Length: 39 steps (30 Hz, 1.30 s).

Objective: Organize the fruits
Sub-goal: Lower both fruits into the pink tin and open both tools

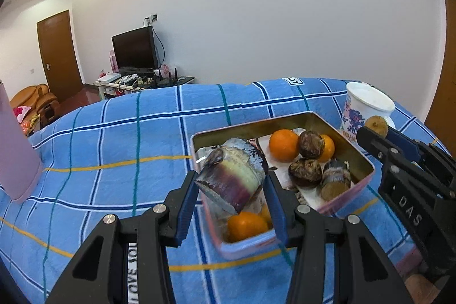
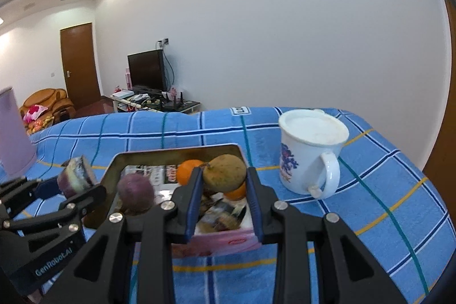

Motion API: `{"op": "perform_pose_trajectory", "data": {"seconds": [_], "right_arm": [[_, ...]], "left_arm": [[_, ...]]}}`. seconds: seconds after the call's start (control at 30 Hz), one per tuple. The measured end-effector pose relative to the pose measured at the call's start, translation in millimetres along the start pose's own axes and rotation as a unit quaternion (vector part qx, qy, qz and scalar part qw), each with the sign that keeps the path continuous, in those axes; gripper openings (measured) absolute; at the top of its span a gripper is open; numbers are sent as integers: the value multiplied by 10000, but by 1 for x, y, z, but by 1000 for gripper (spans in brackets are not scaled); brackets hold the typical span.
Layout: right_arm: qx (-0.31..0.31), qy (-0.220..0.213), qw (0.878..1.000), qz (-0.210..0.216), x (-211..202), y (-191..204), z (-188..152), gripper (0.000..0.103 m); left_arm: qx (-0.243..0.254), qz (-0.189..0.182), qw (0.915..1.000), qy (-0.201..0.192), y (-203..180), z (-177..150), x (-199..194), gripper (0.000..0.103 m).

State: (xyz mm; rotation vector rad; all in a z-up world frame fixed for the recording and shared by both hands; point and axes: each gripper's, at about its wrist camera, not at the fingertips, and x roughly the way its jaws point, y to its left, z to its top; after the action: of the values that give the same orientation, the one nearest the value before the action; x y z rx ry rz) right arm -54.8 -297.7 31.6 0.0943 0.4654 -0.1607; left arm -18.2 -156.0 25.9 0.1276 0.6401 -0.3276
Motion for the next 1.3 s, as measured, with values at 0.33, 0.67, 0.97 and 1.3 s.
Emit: {"op": "perform_pose_trajectory", "data": {"seconds": [0.33, 0.67, 0.97, 1.3], "right_arm": [[68, 280, 9994, 190, 45, 2, 18, 34], [-36, 604, 9968, 519, 78, 12, 16, 34], [-302, 750, 9945, 667, 94, 26, 16, 34], [-139, 809, 9862, 1437, 101, 28, 16, 60]], "left_arm": [[-82, 168, 9998, 78, -13, 4, 29, 49], [-70, 210, 9997, 48, -12, 4, 43, 49], [32, 182, 9998, -68, -15, 5, 45, 49], [40, 86, 9999, -77, -14, 4, 44, 49]]}}
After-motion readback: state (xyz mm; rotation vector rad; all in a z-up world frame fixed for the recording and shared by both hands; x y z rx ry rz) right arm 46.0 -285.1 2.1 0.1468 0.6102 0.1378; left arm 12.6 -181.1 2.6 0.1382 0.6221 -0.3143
